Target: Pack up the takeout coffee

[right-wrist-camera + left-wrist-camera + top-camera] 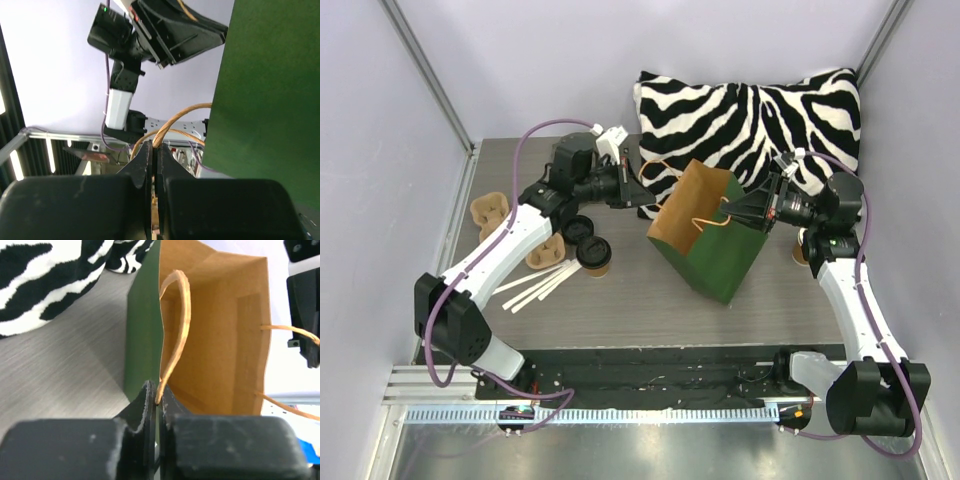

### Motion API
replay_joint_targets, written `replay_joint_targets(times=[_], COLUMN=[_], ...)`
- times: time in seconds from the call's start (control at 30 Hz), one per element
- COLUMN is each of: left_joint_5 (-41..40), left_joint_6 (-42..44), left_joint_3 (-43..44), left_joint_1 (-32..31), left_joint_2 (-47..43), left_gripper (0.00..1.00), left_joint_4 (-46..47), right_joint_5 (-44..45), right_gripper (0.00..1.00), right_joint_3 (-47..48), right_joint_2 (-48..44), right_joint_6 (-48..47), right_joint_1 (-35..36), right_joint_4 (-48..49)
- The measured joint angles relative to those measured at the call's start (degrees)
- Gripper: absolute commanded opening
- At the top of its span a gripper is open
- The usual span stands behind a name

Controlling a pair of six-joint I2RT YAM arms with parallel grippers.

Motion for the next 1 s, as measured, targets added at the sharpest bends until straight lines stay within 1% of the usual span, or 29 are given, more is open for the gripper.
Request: replay_joint_targets(times=[0.07,0.1,0.17,0.2,0.27,0.3,0.33,0.4,0.47,0.53,0.63,0.7,0.8,0.9,1.0], left_joint_5=[1.5,2.4,4.5,5.4,7.9,9.0,10.0,12.1,13.9,15.3,17.1,18.1,18.8,19.3,19.4], left_joint_6=[-0.3,-0.2,0.1,0.3,1.4,1.8,2.6,4.2,5.5,6.5,7.7,8.5,9.2,9.5,9.7], left_joint_3=[0.1,0.2,1.1,1.6,3.3,3.9,4.6,6.0,7.2,7.8,7.8,7.8,7.8,7.8,7.8], left_joint_1=[0.6,0.9,1.3,1.4,1.5,1.5,1.5,1.5,1.5,1.5,1.5,1.5,1.5,1.5,1.4], left_joint_2=[0.5,0.6,0.6,0.6,0.6,0.6,0.6,0.7,1.0,1.4,2.3,3.0,3.6,3.7,3.7], left_gripper=[0.0,0.0,0.0,0.0,0.0,0.0,0.0,0.0,0.0,0.0,0.0,0.0,0.0,0.0,0.0], left_joint_4=[0.1,0.0,-0.5,-0.6,-1.0,-1.3,-1.9,-3.3,-4.6,-5.6,-7.0,-8.0,-9.6,-10.3,-10.5], right_joint_5=[-1.3,-2.0,-3.5,-4.4,-6.4,-7.7,-9.0,-10.7,-12.0,-12.7,-13.5,-14.3,-14.6,-14.6,-14.6], right_gripper=[0.01,0.08,0.19,0.36,0.57,0.85,0.91,0.98,0.99,1.0,1.0,1.0,1.0,1.0,1.0], right_joint_3=[0.0,0.0,0.1,0.1,0.3,0.5,0.8,1.5,2.4,2.6,2.8,3.8,7.1,9.6,10.7], right_joint_2=[0.0,0.0,0.1,0.1,0.1,0.1,0.1,0.2,0.6,1.3,3.0,6.1,12.9,20.4,27.2], right_joint_6=[-2.4,-4.1,-7.1,-8.5,-11.2,-12.7,-14.1,-16.3,-16.7,-12.9,-5.0,4.4,17.3,25.1,29.4], right_joint_1=[0.0,0.0,0.0,-0.1,-0.5,-1.0,-1.6,-3.2,-5.4,-6.9,-8.6,-10.1,-12.1,-14.4,-17.2], right_joint_4=[-1.5,-2.8,-4.9,-5.9,-7.3,-7.9,-8.3,-8.7,-6.4,0.9,15.6,31.3,46.9,54.5,57.3])
